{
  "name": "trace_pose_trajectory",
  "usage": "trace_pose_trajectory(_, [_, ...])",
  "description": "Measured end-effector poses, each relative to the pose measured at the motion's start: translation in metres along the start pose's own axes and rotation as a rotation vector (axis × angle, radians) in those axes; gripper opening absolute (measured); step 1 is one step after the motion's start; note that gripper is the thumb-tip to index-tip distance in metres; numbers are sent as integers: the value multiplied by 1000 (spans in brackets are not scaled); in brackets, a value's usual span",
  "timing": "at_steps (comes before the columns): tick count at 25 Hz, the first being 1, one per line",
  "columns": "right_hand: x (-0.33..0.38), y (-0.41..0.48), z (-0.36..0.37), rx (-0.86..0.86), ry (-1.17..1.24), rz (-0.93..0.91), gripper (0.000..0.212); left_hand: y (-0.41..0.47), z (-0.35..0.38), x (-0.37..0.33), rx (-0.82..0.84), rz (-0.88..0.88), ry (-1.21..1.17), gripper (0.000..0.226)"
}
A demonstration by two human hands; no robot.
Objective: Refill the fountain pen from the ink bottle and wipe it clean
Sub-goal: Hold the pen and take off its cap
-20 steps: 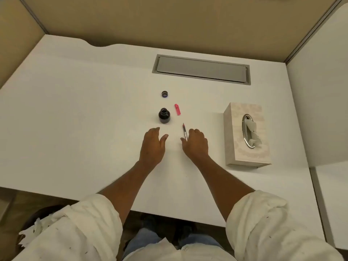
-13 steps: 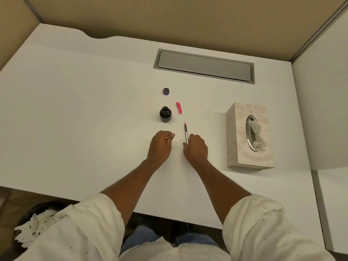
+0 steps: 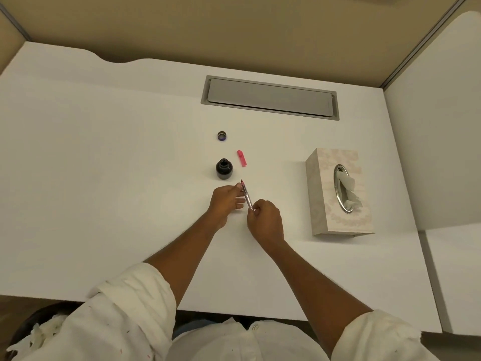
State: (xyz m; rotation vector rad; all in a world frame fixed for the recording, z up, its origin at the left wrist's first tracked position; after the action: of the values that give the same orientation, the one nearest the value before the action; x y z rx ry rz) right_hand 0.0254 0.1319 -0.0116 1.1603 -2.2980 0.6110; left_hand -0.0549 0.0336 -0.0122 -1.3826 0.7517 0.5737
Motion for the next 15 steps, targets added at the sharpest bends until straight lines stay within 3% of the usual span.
trace_pose_trajectory(3, [7, -6, -5, -24, 65, 17, 17, -1, -2, -2, 143, -52, -121, 23])
trace_pose_trajectory(10, [15, -7, -18, -93, 146, -35, 8, -6, -3, -9, 209, -45, -185, 20])
trace_pose_trajectory(15, [19, -14, -27, 51, 218, 97, 19, -10, -3, -11, 214, -23, -207, 20])
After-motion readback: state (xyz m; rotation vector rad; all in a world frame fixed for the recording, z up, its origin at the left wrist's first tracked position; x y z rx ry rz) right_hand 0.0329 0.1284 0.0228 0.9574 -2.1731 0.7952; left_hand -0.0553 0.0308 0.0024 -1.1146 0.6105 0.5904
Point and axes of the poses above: each hand's wrist, its own y-axis towards the middle knuckle, its own z-axis out of the palm, x = y × z, the point moved 1 cm from there along y, towards the middle knuckle, and after that the axes turned 7 degrees about -x, right-handed, at the moved point
